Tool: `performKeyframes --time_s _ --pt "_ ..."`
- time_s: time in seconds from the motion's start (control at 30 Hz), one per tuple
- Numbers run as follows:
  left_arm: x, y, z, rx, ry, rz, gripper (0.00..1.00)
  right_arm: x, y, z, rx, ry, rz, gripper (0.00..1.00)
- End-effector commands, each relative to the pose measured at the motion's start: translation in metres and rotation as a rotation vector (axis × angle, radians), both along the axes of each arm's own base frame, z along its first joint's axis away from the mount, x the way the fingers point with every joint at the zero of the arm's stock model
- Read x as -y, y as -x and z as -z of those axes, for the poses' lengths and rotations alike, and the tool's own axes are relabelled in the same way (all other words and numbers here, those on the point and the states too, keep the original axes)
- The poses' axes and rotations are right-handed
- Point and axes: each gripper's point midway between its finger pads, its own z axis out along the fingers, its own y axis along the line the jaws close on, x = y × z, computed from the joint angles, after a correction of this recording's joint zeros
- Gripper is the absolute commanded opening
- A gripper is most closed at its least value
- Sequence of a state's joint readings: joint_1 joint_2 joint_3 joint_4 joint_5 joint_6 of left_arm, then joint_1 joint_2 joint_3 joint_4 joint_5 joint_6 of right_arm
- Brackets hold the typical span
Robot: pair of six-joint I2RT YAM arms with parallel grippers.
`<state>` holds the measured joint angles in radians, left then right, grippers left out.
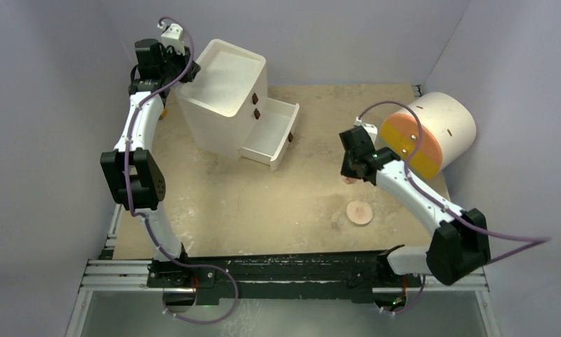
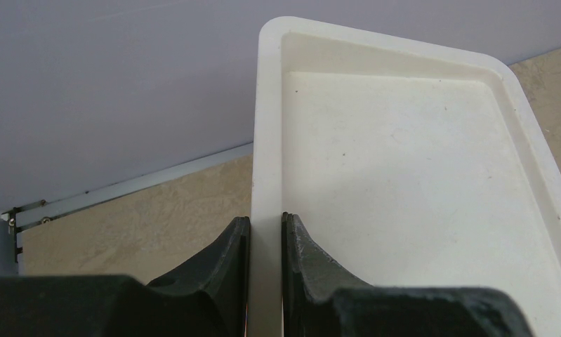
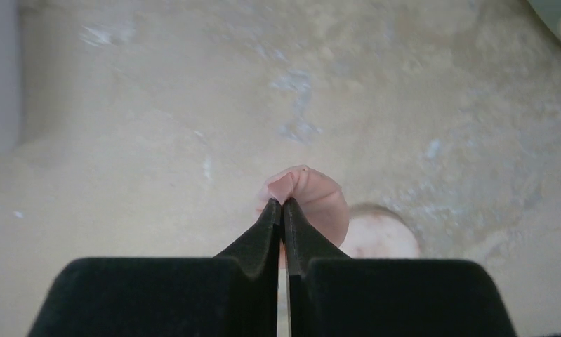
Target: Organize the makeup
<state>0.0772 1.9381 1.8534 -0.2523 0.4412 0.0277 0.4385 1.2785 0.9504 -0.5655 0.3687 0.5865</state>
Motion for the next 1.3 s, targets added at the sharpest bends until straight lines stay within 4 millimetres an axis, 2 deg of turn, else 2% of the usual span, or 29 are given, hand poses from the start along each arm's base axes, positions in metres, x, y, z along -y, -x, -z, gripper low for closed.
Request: performKeyframes --time_s 0.0,0.17,0.23,0.43,0.47,0.5,0.57,0.83,1.0,1.1,1.27 --pt "0.015 0.036 0.101 -0.361 0.035 0.027 0.00 -0.047 -0.049 -0.023 0.080 -0.030 -0.085 0.02" --pt "0.016 0.036 0.101 -0.358 0.035 0.032 0.00 -0.113 -0.103 -0.044 0.136 -0.068 -0.183 0.03" --pt "0.017 0.036 0.100 -0.356 0.041 0.039 0.00 -0.137 -0.126 -0.044 0.144 -0.069 -0.215 0.03" --pt "0.019 0.038 0.100 -0.351 0.044 0.050 0.00 -0.188 -0.197 -0.070 0.234 -0.107 -0.265 0.04" --pt "0.020 0.038 0.099 -0.350 0.047 0.052 0.00 -0.197 -0.208 -0.083 0.270 -0.125 -0.275 0.04" --pt "0.020 0.038 0.099 -0.349 0.049 0.054 0.00 -0.202 -0.214 -0.077 0.264 -0.124 -0.282 0.04" --pt "0.020 0.038 0.098 -0.349 0.049 0.056 0.00 -0.216 -0.226 -0.081 0.276 -0.158 -0.306 0.04" --pt "0.020 0.039 0.098 -0.348 0.048 0.052 0.00 -0.241 -0.260 -0.057 0.291 -0.178 -0.356 0.11" --pt "0.020 0.039 0.098 -0.349 0.046 0.052 0.00 -0.239 -0.271 -0.040 0.284 -0.181 -0.364 0.26" --pt "0.020 0.039 0.098 -0.350 0.048 0.050 0.00 -0.234 -0.274 -0.040 0.300 -0.170 -0.367 0.32" --pt "0.020 0.038 0.098 -0.352 0.050 0.051 0.00 -0.234 -0.271 -0.059 0.349 -0.170 -0.419 0.44"
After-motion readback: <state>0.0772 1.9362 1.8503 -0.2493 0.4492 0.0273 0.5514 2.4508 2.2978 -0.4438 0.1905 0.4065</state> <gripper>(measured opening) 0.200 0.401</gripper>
